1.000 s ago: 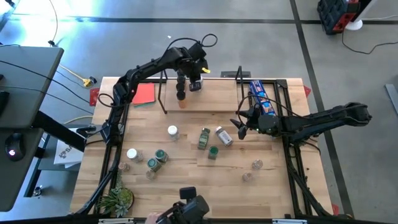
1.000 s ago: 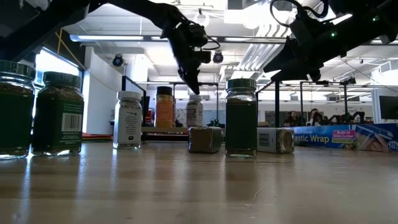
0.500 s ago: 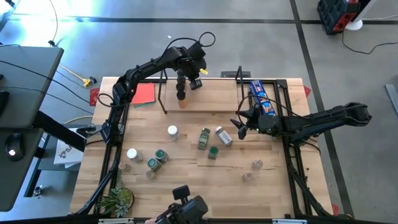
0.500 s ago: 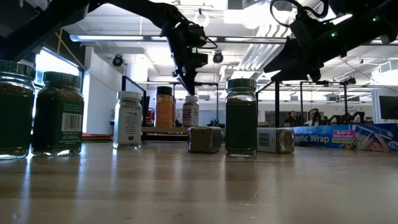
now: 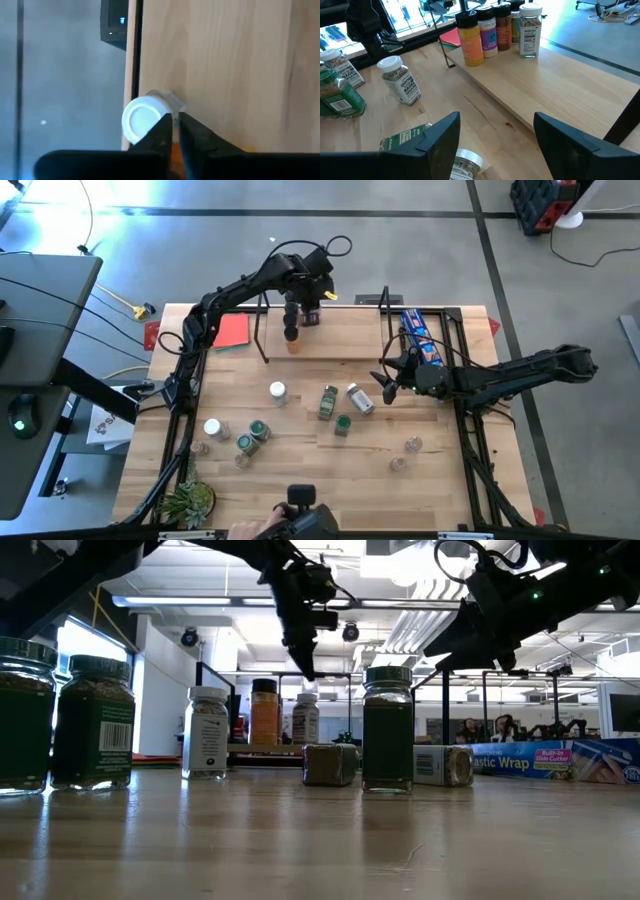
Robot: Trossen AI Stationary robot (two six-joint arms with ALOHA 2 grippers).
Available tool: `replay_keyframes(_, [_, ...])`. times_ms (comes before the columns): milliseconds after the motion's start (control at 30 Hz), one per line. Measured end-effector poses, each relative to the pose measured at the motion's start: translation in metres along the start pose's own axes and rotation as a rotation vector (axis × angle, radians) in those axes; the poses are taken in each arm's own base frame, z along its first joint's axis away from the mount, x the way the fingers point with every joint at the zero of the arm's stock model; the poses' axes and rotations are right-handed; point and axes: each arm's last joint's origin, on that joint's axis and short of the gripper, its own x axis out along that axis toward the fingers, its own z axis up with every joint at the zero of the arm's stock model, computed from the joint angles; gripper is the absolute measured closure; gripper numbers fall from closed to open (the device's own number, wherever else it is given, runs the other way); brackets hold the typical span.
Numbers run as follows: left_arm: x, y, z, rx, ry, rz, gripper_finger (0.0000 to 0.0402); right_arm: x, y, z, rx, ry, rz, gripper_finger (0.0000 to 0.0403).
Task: Shelf spices
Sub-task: Put the white seasoning bottle on the shelf
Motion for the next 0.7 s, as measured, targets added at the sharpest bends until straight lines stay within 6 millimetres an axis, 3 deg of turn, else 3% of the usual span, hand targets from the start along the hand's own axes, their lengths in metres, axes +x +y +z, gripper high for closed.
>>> replay_keyframes(233, [0.000, 0.002, -0.002, 0.173, 0.023, 0.015, 0.0250, 0.000, 0.000, 0.000, 0.001, 0.000, 0.000, 0.0156])
replay_keyframes(467, [0.006, 0.008, -0.005, 0.190, 0.012, 0.002, 0.0128, 0.000, 0.000, 0.000, 0.001, 0.000, 0.000, 0.0156])
replay_keyframes(567, [0.015, 0.014, -0.007, 0.167, 0.022, 0.007, 0.0098, 0.000, 0.000, 0.000, 0.001, 0.000, 0.000, 0.0156])
replay_keyframes(700, [0.025, 0.020, -0.010, 0.151, 0.028, 0.007, 0.0086, 0.000, 0.000, 0.000, 0.001, 0.000, 0.000, 0.0156])
